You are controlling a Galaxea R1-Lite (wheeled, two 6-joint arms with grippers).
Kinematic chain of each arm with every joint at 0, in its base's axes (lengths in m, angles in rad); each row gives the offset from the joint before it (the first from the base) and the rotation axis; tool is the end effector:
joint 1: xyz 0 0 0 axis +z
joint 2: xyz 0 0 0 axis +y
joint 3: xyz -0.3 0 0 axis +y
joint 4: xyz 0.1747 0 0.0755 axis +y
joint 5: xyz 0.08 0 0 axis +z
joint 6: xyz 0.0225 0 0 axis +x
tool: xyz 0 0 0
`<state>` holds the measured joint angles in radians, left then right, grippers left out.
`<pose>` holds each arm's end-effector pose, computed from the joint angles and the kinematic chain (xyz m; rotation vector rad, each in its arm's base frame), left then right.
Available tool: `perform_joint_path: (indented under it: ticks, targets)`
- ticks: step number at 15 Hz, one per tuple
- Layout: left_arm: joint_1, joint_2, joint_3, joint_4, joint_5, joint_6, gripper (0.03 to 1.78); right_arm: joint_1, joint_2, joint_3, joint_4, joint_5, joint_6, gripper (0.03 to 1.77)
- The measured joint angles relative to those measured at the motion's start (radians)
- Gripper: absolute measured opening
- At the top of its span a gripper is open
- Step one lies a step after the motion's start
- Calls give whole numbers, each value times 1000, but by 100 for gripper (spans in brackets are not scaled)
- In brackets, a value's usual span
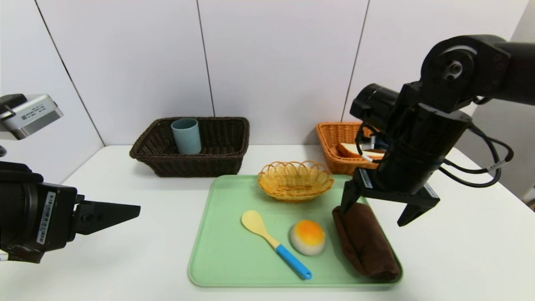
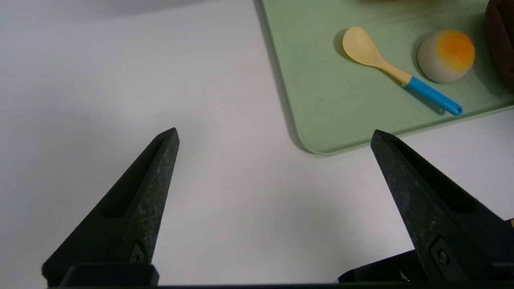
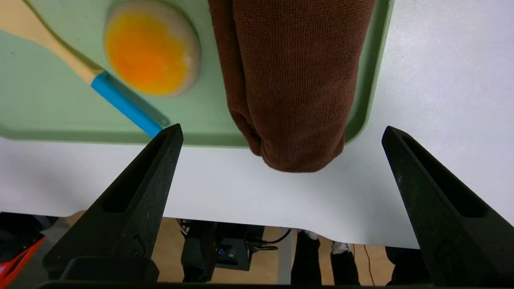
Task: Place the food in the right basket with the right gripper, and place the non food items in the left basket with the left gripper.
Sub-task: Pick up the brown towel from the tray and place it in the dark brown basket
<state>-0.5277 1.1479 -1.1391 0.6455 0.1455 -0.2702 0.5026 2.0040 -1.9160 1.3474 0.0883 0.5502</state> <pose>0.1169 -0.0643 0.2853 -0.0410 0.6639 -0.2808 0.2798 0.1561 0.2307 0.1444 1.4949 0.0799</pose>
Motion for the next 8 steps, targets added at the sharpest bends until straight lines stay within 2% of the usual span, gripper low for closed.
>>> perform_joint_path:
  ticks: [8]
  targets:
    - [0,-31,2,6,-1,2,169,11,105,30,-1,-2,-2,171]
